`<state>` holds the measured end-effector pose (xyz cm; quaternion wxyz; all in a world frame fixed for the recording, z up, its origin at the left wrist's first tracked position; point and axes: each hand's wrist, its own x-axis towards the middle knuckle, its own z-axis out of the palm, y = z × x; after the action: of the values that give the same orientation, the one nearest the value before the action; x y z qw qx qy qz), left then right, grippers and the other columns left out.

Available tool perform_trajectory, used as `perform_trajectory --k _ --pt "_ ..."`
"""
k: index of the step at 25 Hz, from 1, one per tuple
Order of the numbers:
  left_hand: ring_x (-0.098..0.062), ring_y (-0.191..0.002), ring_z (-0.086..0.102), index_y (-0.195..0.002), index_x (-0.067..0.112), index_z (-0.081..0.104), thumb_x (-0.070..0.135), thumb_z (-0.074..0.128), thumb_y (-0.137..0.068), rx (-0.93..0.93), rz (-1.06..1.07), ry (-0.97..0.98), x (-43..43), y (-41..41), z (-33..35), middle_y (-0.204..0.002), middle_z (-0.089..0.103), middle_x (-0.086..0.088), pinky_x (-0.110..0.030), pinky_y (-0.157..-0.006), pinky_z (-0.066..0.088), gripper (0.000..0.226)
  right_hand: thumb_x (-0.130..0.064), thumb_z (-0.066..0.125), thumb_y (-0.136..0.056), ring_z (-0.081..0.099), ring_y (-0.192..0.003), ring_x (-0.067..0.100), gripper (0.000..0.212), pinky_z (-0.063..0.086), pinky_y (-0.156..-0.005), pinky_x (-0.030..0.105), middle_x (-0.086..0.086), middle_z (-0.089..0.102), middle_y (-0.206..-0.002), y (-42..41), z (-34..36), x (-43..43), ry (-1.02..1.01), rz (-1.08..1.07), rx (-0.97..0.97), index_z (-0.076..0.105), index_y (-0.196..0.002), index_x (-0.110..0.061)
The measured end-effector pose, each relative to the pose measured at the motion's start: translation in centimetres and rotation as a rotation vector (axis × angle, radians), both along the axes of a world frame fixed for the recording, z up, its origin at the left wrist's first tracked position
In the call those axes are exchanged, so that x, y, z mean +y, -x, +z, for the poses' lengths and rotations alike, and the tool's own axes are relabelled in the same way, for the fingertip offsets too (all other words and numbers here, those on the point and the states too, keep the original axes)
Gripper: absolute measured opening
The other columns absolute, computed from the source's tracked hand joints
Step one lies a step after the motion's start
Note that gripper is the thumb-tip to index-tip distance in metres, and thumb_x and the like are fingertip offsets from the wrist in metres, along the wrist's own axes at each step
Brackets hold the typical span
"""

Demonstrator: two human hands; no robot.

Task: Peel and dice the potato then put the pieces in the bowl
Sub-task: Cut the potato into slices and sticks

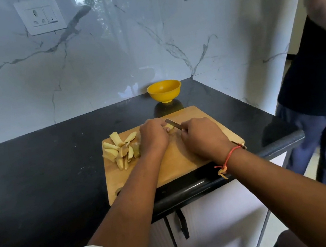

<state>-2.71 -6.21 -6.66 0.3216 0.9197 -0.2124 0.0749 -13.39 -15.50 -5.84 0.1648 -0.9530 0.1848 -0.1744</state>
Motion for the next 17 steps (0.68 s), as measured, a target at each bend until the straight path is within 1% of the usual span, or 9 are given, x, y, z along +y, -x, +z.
perform_trajectory --k 3,6,8,11,13,15,17 --pt "-0.024 -0.107 0.058 -0.108 0.019 0.076 0.021 0.069 -0.093 -0.001 0.005 -0.002 -0.1 0.0 0.1 -0.115 0.067 -0.005 -0.034 -0.083 0.048 0.017 -0.03 0.046 -0.101 0.061 -0.08 0.021 0.031 0.048 -0.068 0.031 0.004 0.068 -0.087 -0.7 0.4 0.0 -0.003 -0.012 0.048 0.071 -0.115 -0.017" --pt "-0.022 -0.106 0.058 -0.107 0.021 0.076 0.021 0.07 -0.092 0.005 0.012 0.001 -0.1 -0.1 0.0 -0.113 0.067 -0.004 -0.032 -0.08 0.047 0.017 -0.028 0.045 -0.101 0.059 -0.079 0.021 0.031 0.045 -0.066 0.03 0.006 0.068 -0.09 -1.4 0.3 0.3 -0.002 -0.019 0.077 0.07 -0.114 -0.015" --pt "-0.021 -0.105 0.058 -0.106 0.021 0.076 0.022 0.07 -0.092 -0.003 0.027 0.001 -0.2 -0.1 0.0 -0.113 0.067 -0.003 -0.031 -0.078 0.047 0.016 -0.028 0.045 -0.102 0.062 -0.082 0.022 0.031 0.047 -0.067 0.031 0.006 0.069 -0.092 -1.6 0.2 0.4 -0.002 -0.017 0.094 0.069 -0.116 -0.015" --pt "-0.021 -0.104 0.058 -0.106 0.018 0.076 0.022 0.069 -0.092 -0.025 0.028 0.006 -0.1 0.2 0.0 -0.111 0.068 -0.004 -0.03 -0.076 0.045 0.016 -0.026 0.043 -0.104 0.064 -0.089 0.023 0.03 0.052 -0.076 0.032 0.007 0.069 -0.099 -1.1 0.2 0.6 0.054 -0.003 0.156 0.066 -0.12 -0.015" --pt "-0.02 -0.102 0.059 -0.105 0.017 0.077 0.022 0.069 -0.092 -0.038 0.021 0.001 0.0 0.4 0.1 -0.109 0.069 -0.004 -0.029 -0.074 0.044 0.016 -0.023 0.041 -0.104 0.064 -0.092 0.024 0.03 0.052 -0.079 0.033 0.007 0.068 -0.103 -0.3 0.4 0.7 0.118 0.016 0.208 0.064 -0.123 -0.017" --pt "-0.02 -0.1 0.059 -0.105 0.018 0.077 0.024 0.07 -0.092 -0.049 0.02 0.004 0.1 0.5 0.1 -0.107 0.07 -0.003 -0.029 -0.075 0.046 0.016 -0.02 0.04 -0.103 0.064 -0.097 0.025 0.033 0.051 -0.08 0.034 0.008 0.066 -0.107 0.9 0.6 0.6 0.164 0.044 0.244 0.061 -0.129 -0.021" --pt "-0.02 -0.097 0.06 -0.103 0.019 0.077 0.024 0.07 -0.092 -0.061 0.018 -0.008 0.2 0.7 0.1 -0.105 0.07 -0.003 -0.032 -0.078 0.051 0.015 -0.016 0.039 -0.103 0.063 -0.104 0.025 0.038 0.05 -0.083 0.034 0.007 0.063 -0.112 2.3 0.8 0.2 0.212 0.081 0.251 0.053 -0.138 -0.024"
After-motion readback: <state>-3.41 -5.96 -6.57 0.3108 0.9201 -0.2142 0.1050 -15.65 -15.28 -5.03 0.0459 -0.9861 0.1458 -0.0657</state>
